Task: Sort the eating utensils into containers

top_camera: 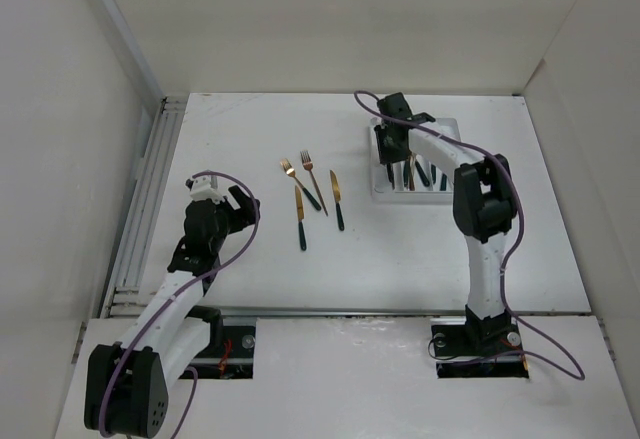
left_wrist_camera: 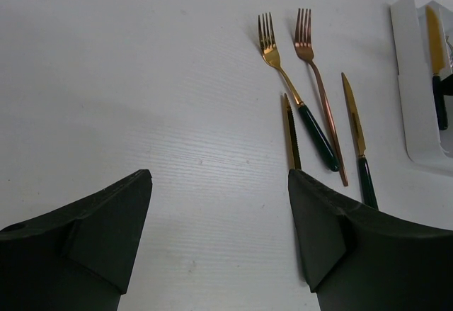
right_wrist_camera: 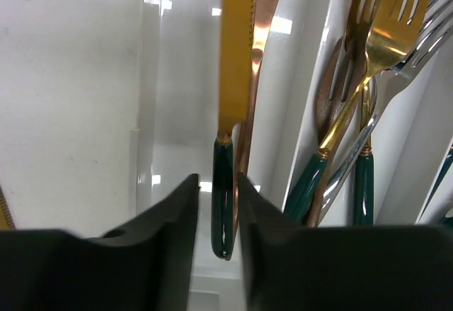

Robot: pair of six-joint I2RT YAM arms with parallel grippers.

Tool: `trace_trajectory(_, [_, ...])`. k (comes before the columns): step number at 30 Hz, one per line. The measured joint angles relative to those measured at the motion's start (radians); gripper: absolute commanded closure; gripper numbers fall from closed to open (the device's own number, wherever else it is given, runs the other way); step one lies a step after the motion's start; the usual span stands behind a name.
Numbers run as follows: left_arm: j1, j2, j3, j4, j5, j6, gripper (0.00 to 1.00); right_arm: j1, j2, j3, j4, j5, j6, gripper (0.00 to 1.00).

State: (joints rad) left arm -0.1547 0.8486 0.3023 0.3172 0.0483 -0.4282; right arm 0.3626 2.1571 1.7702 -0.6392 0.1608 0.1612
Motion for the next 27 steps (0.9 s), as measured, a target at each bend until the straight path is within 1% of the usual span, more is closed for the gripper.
trace_trajectory(1, [0.0,0.0,0.0,0.0,0.0,0.0,0.25,0.0,0.0,0.0,0.0,-0.002,0.001,0.57])
trace_trajectory(3, [0.0,0.0,0.0,0.0,0.0,0.0,0.25,0.0,0.0,0.0,0.0,-0.006,0.0,0.54])
trace_trajectory(7, [0.0,0.0,0.0,0.0,0.0,0.0,0.25,0.002,-0.018,-0.011,-0.007,0.001,0.0,0.54])
trace_trajectory(9, [0.0,0.0,0.0,0.0,0.0,0.0,0.25,0.011,-0.057,-0.038,-0.011,0.008,0.0,0.53])
trace_trajectory(10, [0.0,-0.001,0.0,0.0,0.0,0.0,0.25,0.019,-0.084,-0.058,-0.012,0.014,0.001,0.5])
trace_trajectory(11, [0.0,-0.002,0.0,0.0,0.0,0.0,0.25,0.032,-0.124,-0.089,-0.008,0.017,0.007,0.43])
trace_trajectory(13, [0.0,-0.008,0.0,0.001,0.0,0.0,0.25,0.077,-0.217,-0.158,-0.008,0.019,0.024,0.37])
trace_trajectory(15, [0.0,-0.016,0.0,0.001,0.0,0.0,0.25,0.147,-0.304,-0.235,0.006,0.027,0.045,0.34])
trace_trajectory(18, [0.0,-0.026,0.0,0.002,0.0,0.0,0.25,0.29,-0.364,-0.334,0.039,0.022,0.097,0.34])
trace_trajectory(20, [0.0,-0.029,0.0,0.002,0.0,0.0,0.25,0.378,-0.346,-0.382,0.058,-0.005,0.134,0.34])
trace_trajectory(22, [0.0,-0.032,0.0,0.002,0.001,0.0,0.25,0.43,-0.298,-0.402,0.065,-0.029,0.159,0.34])
trace_trajectory(25, [0.0,-0.035,0.0,0.006,0.003,0.0,0.25,0.444,-0.202,-0.395,0.079,-0.038,0.19,0.35])
trace_trajectory(27, [0.0,-0.037,0.0,0.006,0.004,0.001,0.25,0.435,-0.161,-0.353,0.074,-0.024,0.204,0.35])
